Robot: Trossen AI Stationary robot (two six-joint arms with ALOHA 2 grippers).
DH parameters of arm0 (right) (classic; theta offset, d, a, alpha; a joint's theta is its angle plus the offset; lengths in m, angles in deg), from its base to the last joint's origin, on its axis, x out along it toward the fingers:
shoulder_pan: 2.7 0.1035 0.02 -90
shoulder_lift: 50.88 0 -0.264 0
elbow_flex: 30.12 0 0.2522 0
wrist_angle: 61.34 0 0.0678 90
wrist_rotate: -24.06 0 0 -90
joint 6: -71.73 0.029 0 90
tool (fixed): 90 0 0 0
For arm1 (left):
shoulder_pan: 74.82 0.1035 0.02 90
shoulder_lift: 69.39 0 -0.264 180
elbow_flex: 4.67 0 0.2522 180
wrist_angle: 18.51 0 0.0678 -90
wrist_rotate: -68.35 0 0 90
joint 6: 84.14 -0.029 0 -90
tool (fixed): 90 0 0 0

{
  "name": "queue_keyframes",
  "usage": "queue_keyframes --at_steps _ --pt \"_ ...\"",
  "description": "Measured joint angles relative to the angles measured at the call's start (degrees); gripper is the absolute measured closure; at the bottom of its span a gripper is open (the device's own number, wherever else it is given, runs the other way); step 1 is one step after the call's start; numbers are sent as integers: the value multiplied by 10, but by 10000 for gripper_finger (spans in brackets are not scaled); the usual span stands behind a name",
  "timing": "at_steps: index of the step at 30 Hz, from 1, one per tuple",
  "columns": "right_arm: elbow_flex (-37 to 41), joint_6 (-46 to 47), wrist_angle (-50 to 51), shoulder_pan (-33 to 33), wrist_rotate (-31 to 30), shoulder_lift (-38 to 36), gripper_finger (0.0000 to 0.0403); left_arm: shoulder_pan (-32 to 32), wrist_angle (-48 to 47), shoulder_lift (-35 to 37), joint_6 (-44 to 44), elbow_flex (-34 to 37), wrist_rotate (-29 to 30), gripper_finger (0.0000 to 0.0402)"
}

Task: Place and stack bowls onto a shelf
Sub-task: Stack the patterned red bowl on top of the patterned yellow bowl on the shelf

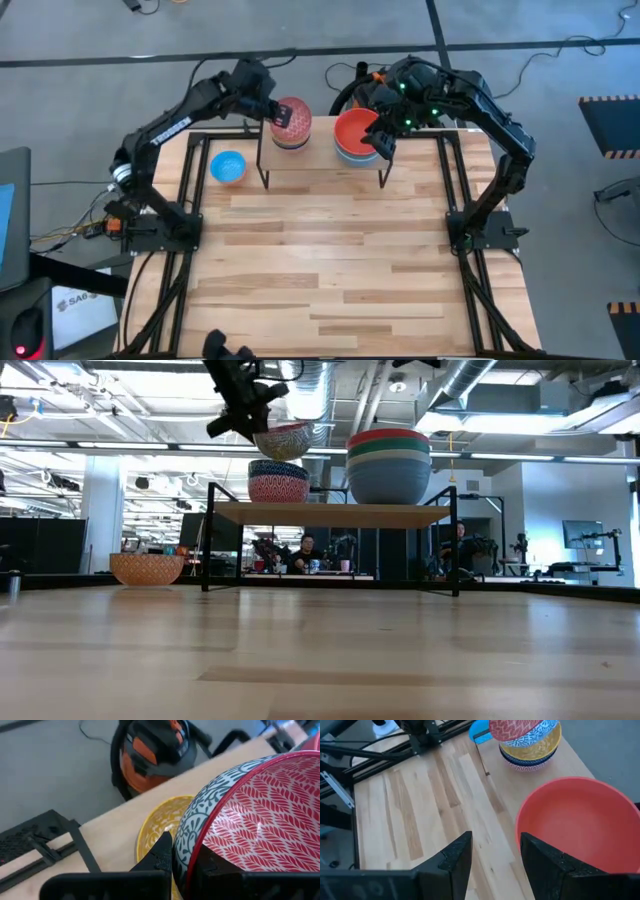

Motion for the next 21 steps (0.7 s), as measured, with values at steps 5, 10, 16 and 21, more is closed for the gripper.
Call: queue_keyframes --at_steps 5,10,16,21 --pt "0 7 -11 -3 -11 5 210 24 -77 -48 -25 -43 -18 400" --pt "0 7 -27 -7 -11 9 210 32 -85 -70 -33 -44 -29 392" --pt "0 3 -32 -16 -10 9 210 32 -72 -73 -37 -44 -35 365" --pt "0 -16 -36 -33 -10 9 210 32 -74 -73 -31 -54 -39 320"
